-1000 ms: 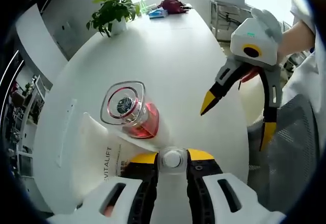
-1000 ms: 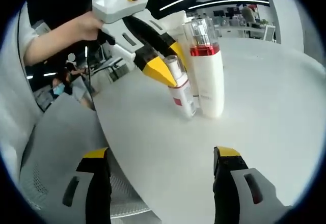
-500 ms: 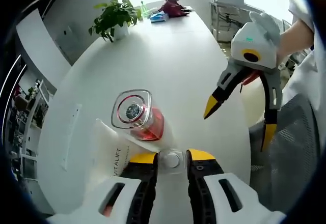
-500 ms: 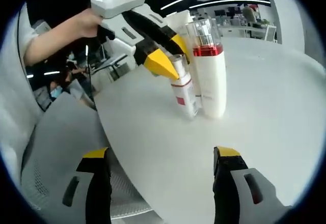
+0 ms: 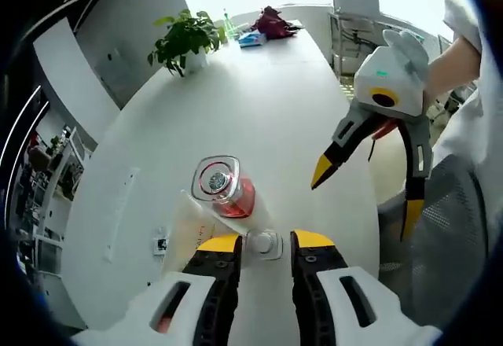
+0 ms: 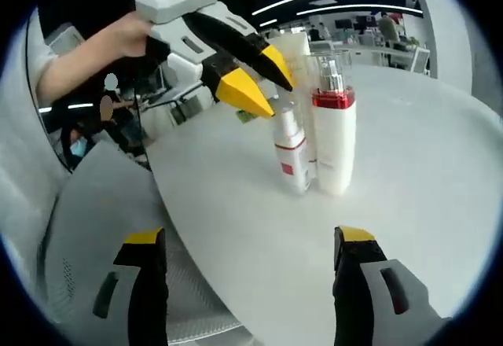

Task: Arrange the skincare products in the storage area until every visible bottle or jar stands upright without overlapping.

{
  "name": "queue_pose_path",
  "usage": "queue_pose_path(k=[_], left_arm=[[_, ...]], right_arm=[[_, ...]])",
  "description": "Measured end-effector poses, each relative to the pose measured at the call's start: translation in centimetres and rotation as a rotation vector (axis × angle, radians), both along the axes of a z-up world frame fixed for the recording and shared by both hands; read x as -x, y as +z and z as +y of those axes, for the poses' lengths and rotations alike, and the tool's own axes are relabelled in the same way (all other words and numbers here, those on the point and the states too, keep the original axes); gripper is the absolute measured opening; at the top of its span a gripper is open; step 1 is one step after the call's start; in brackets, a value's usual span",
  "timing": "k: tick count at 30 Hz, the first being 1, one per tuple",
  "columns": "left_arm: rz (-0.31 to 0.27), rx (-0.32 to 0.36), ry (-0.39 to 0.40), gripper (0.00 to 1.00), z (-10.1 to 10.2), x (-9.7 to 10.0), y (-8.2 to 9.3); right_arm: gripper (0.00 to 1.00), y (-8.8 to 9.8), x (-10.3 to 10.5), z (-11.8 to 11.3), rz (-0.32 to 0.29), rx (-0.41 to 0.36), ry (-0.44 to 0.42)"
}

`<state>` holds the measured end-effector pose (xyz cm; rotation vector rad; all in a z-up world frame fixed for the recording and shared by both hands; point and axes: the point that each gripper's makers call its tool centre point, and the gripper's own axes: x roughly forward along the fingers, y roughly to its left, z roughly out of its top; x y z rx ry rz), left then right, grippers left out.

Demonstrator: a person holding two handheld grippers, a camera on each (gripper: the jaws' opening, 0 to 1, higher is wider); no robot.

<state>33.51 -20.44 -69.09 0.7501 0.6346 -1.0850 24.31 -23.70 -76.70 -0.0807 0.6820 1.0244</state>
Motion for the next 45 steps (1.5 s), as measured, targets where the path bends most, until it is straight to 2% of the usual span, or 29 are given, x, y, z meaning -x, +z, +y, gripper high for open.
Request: queue_pose_path(k=[7,11,14,17,23,28,33,37,41,45], left_arm=[[-0.010,0.054,0.073,0.37,2.1,0.6,1.6],[0.008,0.087,0.128,0.41,3.9,1.4,2.2],[0.041,0.127,0.155,0.42,5.2,2.1,2.2],[0.050,0.151,0.172,0.44,6.5,2.8,2.4],[0.084,0.232,0.268,0.52,10.1,4.1,2.6],[0.104,0.306,0.364,0.55,13.8,5.4,2.5],[0.138,0.341,0.464,0.56,18.0,7.5,1.2],[0.169,0.355,0.513,0.59,20.4,9.3,0.2],[0.192,0.433,0.623,0.63,23.0,10.6,-0.1],[0.185,0.466,0.724,0.68,24.6,11.8,0.1]], right_arm=[[0.93,1.1,0.1,1.0,-0.021,0.021,0.004],[0.95,1.6,0.1,1.7,-0.028,0.032,0.003],[0.95,1.7,-0.1,1.9,-0.027,0.037,-0.036],[0.96,1.8,-0.5,1.8,-0.018,0.035,-0.090],[0.98,2.9,-0.4,2.0,-0.009,0.030,-0.159],[0.98,3.8,-0.5,2.7,-0.022,0.037,-0.194],[0.98,4.3,-0.4,4.2,-0.028,0.035,-0.208],[0.98,4.4,0.6,5.7,-0.019,0.047,-0.202],[0.99,4.6,1.5,6.7,-0.020,0.041,-0.206],[0.99,4.4,2.8,6.9,-0.013,0.049,-0.189]])
